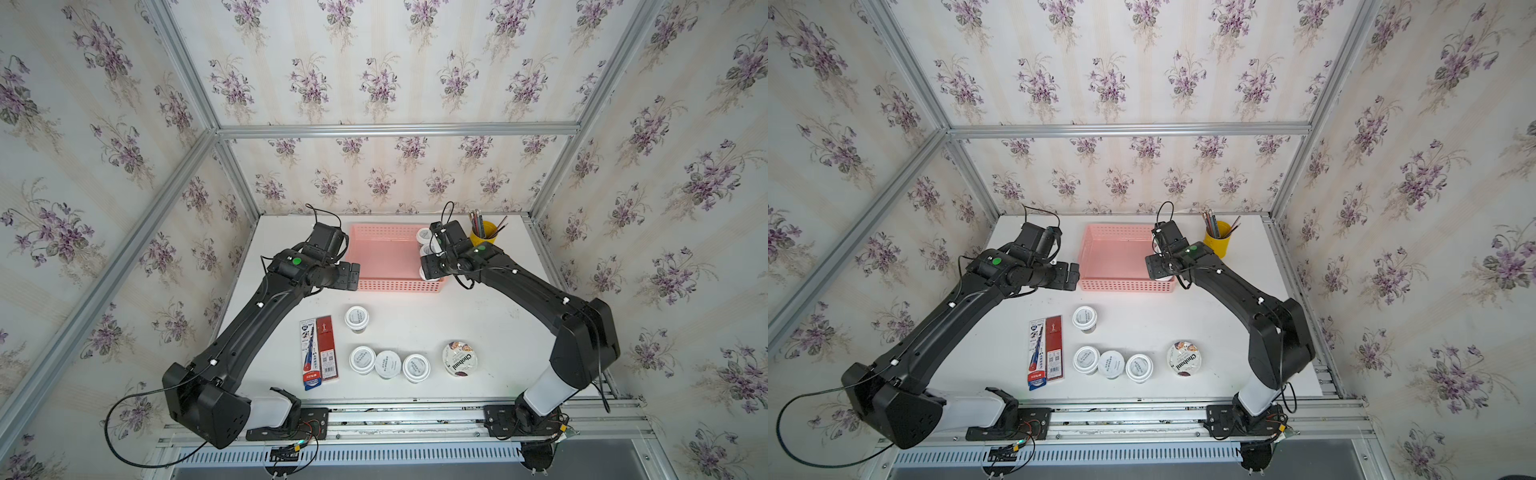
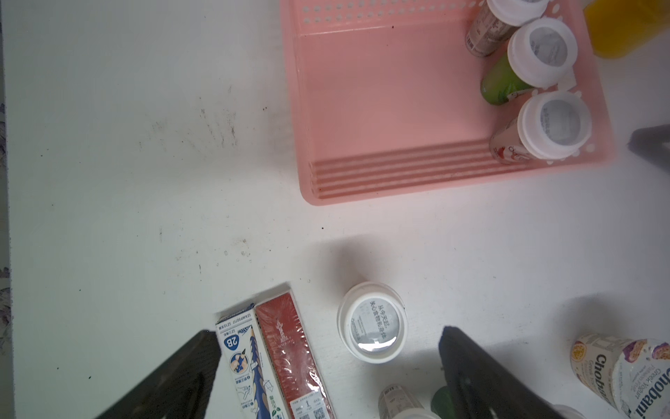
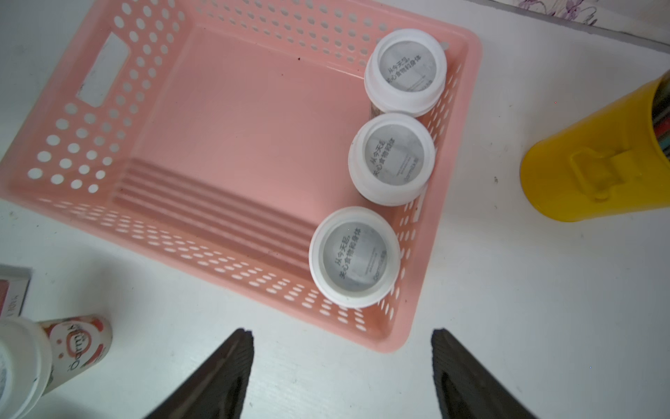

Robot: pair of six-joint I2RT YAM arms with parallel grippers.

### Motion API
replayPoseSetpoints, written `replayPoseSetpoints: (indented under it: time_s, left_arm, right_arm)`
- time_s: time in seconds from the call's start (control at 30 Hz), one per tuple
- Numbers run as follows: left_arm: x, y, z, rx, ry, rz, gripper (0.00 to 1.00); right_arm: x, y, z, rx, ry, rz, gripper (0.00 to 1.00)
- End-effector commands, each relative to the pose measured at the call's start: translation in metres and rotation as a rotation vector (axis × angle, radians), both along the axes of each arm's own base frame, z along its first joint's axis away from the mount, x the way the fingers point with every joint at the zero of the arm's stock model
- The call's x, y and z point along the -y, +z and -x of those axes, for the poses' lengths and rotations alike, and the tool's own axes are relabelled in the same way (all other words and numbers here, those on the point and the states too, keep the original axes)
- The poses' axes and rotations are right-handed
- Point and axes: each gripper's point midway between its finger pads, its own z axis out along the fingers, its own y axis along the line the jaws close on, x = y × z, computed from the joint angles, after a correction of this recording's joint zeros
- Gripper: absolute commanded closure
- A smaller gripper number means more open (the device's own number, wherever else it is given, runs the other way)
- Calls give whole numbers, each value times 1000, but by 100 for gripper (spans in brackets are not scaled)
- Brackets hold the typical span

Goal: Put the yogurt in the basket
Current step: Place the yogurt in the basket, then pick up the yogurt from the center of the board.

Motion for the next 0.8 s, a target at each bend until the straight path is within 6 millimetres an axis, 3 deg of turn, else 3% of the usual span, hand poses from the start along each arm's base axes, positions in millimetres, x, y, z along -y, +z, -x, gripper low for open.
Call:
replayPoseSetpoints:
  time_s: [0.0, 0.13, 0.33, 0.57, 0.77]
  left_arm:
    - [-7, -12, 27, -70, 26, -95, 1]
    - [5, -25, 51, -140, -10, -118, 1]
    - [31, -46, 67, -215, -61, -6, 1]
    - [42, -75, 63, -289, -63, -21, 1]
    - [47, -98, 55, -335, -76, -62, 1]
  right_arm:
    - [-8, 1, 19, 10, 24, -97, 19]
    - [-11, -20, 47, -15, 58, -123, 19]
    - [-7, -40, 78, -26, 86, -132, 19]
    - [-4, -31, 89, 15, 89, -193, 19]
    - [-3, -46, 96, -8, 91, -200, 19]
